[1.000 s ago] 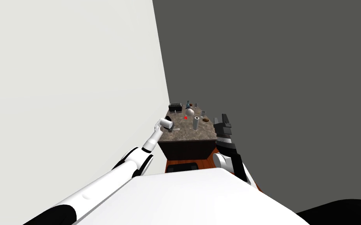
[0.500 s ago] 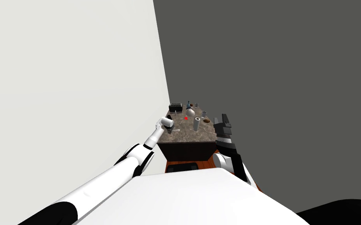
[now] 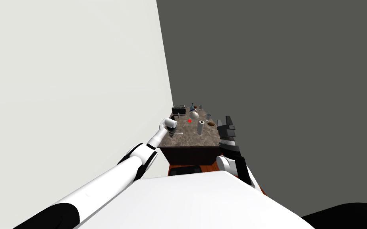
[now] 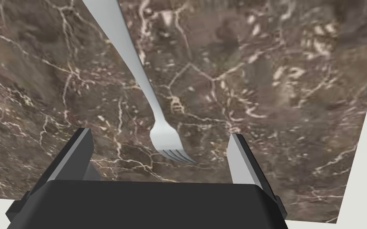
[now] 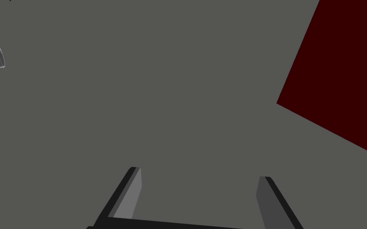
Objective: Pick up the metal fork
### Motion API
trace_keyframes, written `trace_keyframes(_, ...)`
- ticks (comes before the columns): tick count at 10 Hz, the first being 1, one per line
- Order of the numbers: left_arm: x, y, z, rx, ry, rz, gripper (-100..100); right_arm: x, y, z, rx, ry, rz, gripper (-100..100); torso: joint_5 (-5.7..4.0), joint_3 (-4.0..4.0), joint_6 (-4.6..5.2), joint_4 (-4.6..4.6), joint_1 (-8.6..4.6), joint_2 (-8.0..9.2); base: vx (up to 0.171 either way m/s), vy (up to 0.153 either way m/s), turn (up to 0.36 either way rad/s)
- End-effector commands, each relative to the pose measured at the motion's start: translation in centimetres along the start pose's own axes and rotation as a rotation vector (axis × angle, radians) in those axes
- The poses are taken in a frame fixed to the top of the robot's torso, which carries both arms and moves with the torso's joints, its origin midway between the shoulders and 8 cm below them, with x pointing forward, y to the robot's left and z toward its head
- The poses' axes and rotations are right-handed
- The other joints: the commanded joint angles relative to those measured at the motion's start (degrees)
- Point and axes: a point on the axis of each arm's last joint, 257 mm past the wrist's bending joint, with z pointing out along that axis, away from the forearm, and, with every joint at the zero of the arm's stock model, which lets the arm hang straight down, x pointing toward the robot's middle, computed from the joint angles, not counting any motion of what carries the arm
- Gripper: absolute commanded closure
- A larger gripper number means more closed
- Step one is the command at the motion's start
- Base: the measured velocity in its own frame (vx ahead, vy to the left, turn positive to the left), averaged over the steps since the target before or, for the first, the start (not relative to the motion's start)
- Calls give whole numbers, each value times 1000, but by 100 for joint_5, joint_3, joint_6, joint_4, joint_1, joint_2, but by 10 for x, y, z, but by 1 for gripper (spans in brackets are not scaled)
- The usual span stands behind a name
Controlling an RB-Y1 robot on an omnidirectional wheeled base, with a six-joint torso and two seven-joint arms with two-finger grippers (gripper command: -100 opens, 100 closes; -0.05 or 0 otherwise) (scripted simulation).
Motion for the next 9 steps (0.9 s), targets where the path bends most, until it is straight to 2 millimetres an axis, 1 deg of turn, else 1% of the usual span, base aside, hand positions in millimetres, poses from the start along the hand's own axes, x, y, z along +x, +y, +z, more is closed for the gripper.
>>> trace_keyframes(1, 0, 0, 0, 0, 0, 0, -100, 0, 0, 0, 0, 0, 0, 0, 0, 0, 0, 0, 0, 0, 12, -3, 3)
trace_keyframes(2, 0, 1, 0, -4, 0, 0, 0, 0, 0, 0, 0, 0, 0, 0, 0, 3, 0, 1, 1, 5, 0, 0, 0)
trace_keyframes(3, -1, 4, 9, -4, -1, -3, -100, 0, 0, 0, 0, 0, 0, 0, 1, 5, 0, 2, 2, 9, 13, -4, -29)
trace_keyframes(5, -3, 10, 23, -5, -3, -8, -100, 0, 0, 0, 0, 0, 0, 0, 0, 2, 1, 1, 0, 5, 25, -6, -31)
trace_keyframes(6, -1, 8, 19, -7, -2, -7, -100, 0, 0, 0, 0, 0, 0, 0, 0, 1, 0, 0, 1, 2, 12, -1, -3)
trace_keyframes(7, -1, 8, 19, -5, -2, -7, 100, 0, 0, 0, 0, 0, 0, 0, 0, 3, 0, 1, 2, 6, 0, 0, 0)
trace_keyframes(9, -2, 9, 19, -6, -2, -10, 100, 0, 0, 0, 0, 0, 0, 0, 1, 4, 6, 1, 3, 8, 0, 0, 6)
